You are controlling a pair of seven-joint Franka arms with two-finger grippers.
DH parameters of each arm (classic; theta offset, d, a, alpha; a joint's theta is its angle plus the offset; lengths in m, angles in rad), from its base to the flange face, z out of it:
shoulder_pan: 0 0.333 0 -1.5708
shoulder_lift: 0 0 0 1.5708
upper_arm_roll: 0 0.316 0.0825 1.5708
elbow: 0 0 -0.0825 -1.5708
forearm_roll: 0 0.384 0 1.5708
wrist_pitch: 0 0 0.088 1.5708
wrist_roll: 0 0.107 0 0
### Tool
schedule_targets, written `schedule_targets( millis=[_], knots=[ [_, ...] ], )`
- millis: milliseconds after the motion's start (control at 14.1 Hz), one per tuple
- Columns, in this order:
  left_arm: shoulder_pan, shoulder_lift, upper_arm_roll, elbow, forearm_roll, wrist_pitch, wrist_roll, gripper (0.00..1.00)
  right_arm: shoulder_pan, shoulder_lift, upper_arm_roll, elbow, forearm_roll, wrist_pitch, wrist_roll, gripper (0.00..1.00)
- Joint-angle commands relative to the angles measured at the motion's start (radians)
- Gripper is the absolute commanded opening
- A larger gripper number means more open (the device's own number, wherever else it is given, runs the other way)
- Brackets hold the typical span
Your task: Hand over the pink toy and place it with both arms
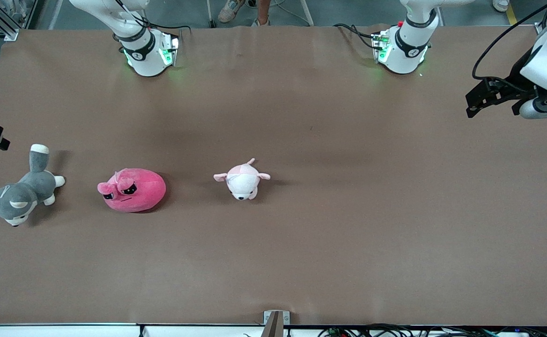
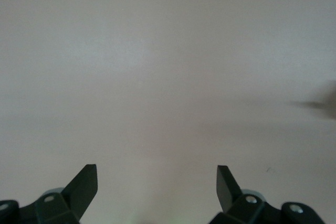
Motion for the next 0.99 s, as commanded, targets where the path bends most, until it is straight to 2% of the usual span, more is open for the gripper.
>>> schedule_targets(
  millis=[0, 142, 284, 355, 496, 567, 780, 922],
  knots=[
    [0.010, 0.001, 0.000, 0.009, -0.012, 0.005, 0.017, 1.00, 0.036, -0.061, -0.016, -0.057, -0.030, 0.011, 0.037, 1.00],
    [0.010, 0.001, -0.001, 0.009, -0.010, 0.005, 0.017, 1.00, 0.117, -0.076, -0.087, -0.063, -0.028, 0.004, 0.038, 1.00],
    [0.010, 0.001, 0.000, 0.009, -0.010, 0.005, 0.017, 1.00, 0.115, -0.092, -0.079, -0.079, -0.022, -0.006, 0.038, 1.00],
    [0.007, 0.001, -0.001, 0.008, -0.010, 0.005, 0.017, 1.00, 0.087, -0.092, -0.049, -0.080, -0.016, 0.000, 0.038, 1.00],
    [0.006, 0.001, -0.001, 0.009, -0.009, 0.005, 0.017, 1.00, -0.043, -0.090, 0.081, -0.080, -0.016, 0.006, 0.037, 1.00],
    [0.006, 0.001, -0.001, 0.009, -0.010, 0.005, 0.017, 1.00, -0.084, -0.090, 0.120, -0.080, -0.018, 0.006, 0.034, 1.00],
    [0.006, 0.000, -0.001, 0.009, -0.012, 0.005, 0.017, 1.00, -0.082, -0.087, 0.112, -0.085, -0.030, 0.001, 0.031, 1.00],
    [0.007, 0.001, -0.001, 0.009, -0.013, 0.005, 0.017, 1.00, -0.041, -0.087, 0.073, -0.085, -0.030, 0.006, 0.031, 1.00]
  ],
)
